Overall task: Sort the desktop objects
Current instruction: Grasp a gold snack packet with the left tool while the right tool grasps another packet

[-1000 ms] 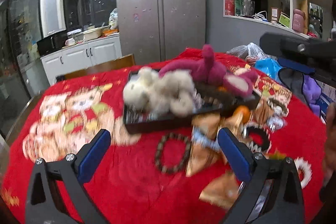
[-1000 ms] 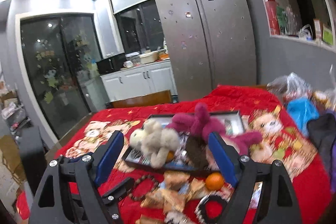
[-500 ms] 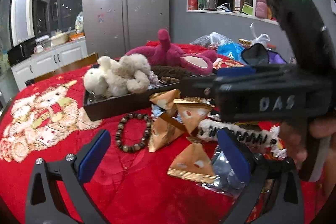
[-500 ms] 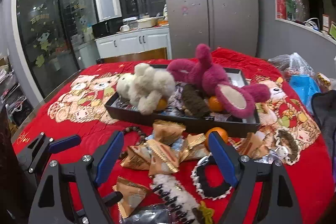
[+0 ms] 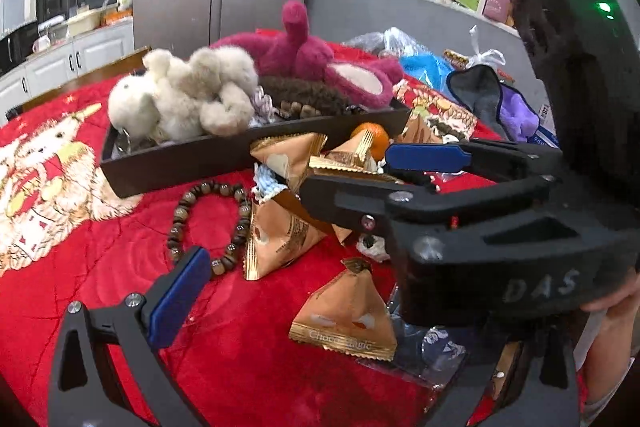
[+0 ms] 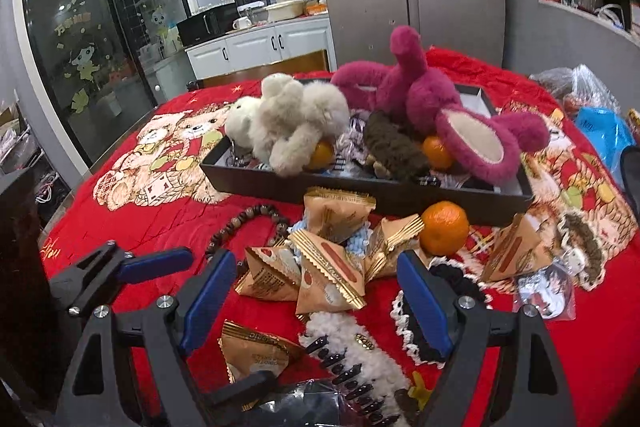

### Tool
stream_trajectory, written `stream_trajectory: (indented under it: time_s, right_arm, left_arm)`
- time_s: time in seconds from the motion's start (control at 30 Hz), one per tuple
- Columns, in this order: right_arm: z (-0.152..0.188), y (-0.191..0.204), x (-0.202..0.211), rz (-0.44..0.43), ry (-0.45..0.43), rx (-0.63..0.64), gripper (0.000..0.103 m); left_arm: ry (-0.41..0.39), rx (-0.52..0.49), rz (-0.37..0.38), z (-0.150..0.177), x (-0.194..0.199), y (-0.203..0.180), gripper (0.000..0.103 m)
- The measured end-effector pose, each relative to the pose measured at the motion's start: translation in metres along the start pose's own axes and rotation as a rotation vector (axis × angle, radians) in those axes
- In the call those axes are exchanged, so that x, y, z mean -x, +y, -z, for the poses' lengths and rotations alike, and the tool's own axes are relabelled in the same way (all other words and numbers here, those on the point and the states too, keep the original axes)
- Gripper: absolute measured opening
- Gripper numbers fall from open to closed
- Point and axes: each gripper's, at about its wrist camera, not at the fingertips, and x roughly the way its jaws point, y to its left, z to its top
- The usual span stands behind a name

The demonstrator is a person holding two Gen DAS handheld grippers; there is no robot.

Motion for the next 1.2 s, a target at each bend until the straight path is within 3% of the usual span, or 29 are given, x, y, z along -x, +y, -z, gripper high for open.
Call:
stream_trajectory:
  time_s: [0.23, 0.43, 0.53, 0.57, 0.63, 0.73, 0.83, 1.2]
  right_arm:
    - [0.002, -0.009, -0.011, -0.016, 0.038, -0.061, 0.085]
    - [0.002, -0.021, -0.016, -0.049, 0.050, -0.126, 0.084]
    - [0.003, -0.024, -0.020, -0.061, 0.074, -0.142, 0.075]
    - [0.003, -0.024, -0.022, -0.061, 0.085, -0.141, 0.072]
    - [0.004, -0.023, -0.024, -0.065, 0.103, -0.136, 0.056]
    - [0.005, -0.021, -0.026, -0.054, 0.116, -0.122, 0.038]
    - [0.006, -0.020, -0.025, -0.055, 0.109, -0.110, 0.034]
    - [0.000, -0.010, -0.003, -0.081, 0.036, -0.065, 0.033]
  left_arm:
    - [0.024, 0.043, 0.000, -0.006, -0.010, 0.010, 0.099]
    - [0.080, 0.066, -0.049, -0.007, -0.024, 0.014, 0.089]
    - [0.080, 0.070, -0.064, -0.008, -0.025, 0.015, 0.086]
    - [0.080, 0.072, -0.071, -0.008, -0.025, 0.015, 0.083]
    - [0.079, 0.085, -0.082, -0.008, -0.025, 0.018, 0.076]
    - [0.082, 0.108, -0.109, -0.008, -0.026, 0.024, 0.057]
    - [0.076, 0.106, -0.100, -0.008, -0.025, 0.027, 0.038]
    - [0.003, -0.045, -0.193, -0.005, -0.004, 0.001, 0.017]
